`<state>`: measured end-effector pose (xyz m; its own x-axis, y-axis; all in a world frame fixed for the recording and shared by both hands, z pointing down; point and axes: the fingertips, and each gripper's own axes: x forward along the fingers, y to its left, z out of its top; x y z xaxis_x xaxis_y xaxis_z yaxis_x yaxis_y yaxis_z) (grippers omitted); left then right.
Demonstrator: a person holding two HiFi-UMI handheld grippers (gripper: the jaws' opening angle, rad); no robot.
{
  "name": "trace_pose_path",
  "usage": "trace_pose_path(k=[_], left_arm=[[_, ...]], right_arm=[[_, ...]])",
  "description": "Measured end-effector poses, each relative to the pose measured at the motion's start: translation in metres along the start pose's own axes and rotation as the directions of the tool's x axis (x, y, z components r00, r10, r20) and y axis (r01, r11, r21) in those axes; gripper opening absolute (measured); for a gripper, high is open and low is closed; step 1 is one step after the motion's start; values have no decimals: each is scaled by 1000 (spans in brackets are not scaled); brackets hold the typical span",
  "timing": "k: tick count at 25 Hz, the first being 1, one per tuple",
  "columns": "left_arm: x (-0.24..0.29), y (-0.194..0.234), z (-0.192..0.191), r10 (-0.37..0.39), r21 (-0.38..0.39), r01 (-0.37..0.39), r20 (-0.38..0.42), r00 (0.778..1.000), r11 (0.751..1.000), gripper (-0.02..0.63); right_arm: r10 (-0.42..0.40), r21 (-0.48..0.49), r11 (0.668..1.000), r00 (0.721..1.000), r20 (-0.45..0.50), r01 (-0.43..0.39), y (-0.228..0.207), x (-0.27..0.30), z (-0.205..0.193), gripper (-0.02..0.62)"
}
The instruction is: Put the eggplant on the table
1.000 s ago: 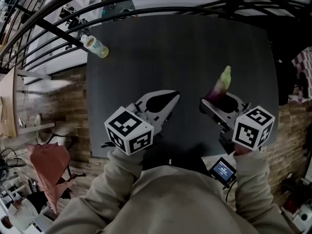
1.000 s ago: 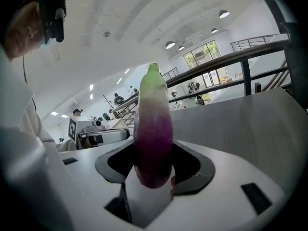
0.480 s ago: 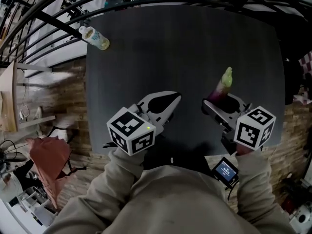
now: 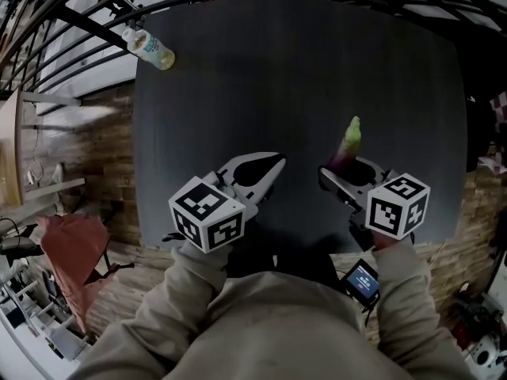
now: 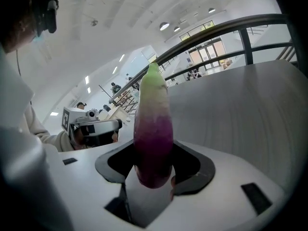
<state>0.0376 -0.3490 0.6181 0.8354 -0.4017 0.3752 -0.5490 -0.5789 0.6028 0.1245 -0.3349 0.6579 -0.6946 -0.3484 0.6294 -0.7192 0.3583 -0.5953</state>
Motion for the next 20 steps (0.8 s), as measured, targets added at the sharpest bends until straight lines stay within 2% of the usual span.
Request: trace_pose_path(k=[20], left_arm=[[-11, 36, -56, 55, -88, -60, -64, 996, 994, 3]], right_arm=[[-38, 113, 992, 985, -168, 57, -42, 46, -75, 235]])
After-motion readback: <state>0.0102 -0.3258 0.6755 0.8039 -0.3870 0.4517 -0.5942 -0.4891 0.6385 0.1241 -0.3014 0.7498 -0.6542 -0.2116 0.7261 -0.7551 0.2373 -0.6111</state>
